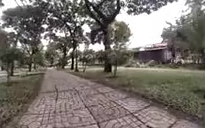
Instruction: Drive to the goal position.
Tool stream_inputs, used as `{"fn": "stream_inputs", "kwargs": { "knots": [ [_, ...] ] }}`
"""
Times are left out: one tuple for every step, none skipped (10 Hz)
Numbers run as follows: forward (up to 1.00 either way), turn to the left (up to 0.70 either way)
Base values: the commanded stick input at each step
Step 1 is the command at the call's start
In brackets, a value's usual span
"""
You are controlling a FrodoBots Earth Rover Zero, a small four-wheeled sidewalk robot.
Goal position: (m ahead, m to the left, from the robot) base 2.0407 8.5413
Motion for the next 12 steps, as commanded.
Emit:
{"fn": "stream_inputs", "kwargs": {
  "knots": [
    [0.7, 0.0],
    [0.7, 0.0],
    [0.7, 0.0],
    [0.7, 0.0],
    [0.7, 0.0],
    [0.7, 0.0],
    [0.7, 0.0],
    [0.7, 0.0],
    [0.7, 0.0],
    [0.7, 0.0],
    [0.7, 0.0],
    [0.17, 0.0]
  ]
}}
